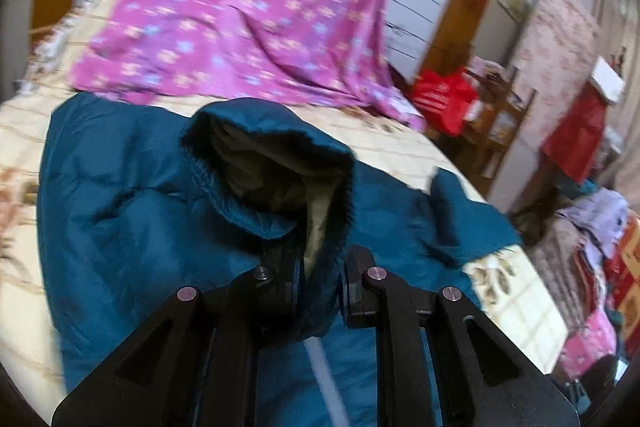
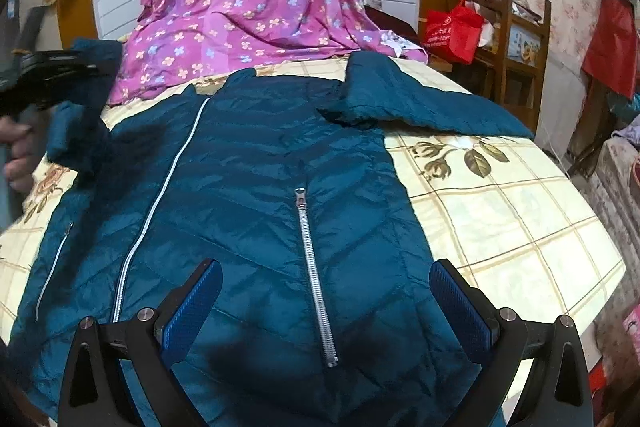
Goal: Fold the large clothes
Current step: 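Carry the held hood over the jacket body and lower it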
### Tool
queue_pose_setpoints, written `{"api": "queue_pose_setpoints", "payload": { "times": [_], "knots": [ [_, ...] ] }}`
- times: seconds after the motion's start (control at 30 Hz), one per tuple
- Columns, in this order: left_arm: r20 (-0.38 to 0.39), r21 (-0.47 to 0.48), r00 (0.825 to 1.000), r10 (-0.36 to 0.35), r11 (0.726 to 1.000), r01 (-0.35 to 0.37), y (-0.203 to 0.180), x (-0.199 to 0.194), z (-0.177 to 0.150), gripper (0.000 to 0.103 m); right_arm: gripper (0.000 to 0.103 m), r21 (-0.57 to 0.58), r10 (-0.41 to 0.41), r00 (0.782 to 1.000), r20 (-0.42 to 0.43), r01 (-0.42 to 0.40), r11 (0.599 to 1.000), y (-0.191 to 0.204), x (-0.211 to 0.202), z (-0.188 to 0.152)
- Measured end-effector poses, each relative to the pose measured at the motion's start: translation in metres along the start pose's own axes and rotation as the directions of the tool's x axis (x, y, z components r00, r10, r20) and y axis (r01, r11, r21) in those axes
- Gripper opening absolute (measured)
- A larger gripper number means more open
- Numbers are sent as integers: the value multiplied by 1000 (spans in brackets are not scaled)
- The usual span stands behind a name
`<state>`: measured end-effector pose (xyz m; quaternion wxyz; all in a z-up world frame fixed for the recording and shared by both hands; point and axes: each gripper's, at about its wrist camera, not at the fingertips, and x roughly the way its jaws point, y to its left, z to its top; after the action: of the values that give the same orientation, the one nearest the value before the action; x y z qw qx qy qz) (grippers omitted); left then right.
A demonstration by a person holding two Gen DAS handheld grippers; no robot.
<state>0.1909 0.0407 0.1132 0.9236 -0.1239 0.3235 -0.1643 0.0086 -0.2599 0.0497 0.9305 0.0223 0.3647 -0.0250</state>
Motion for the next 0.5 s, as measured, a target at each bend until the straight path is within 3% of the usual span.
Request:
{"api": "queue_pose_setpoints", "payload": {
  "times": [0.2,0.3,0.47,0.5],
  "knots": [
    [-67,26,990,-125,992,127,-59,61,-3,13,103,-3,-12,1000,-12,12,1000,-14,0,-1],
    [-105,15,983,-150,988,152,-71,89,-9,13,103,28,-10,1000,-21,10,1000,-25,0,-3],
    [-179,-20,975,-130,991,129,-73,129,-26,15,103,70,7,999,-36,-4,998,-35,3,-4],
    [-196,-31,973,-124,992,121,-71,133,-33,22,103,68,7,999,-37,-5,998,-34,4,-4]
  ]
}}
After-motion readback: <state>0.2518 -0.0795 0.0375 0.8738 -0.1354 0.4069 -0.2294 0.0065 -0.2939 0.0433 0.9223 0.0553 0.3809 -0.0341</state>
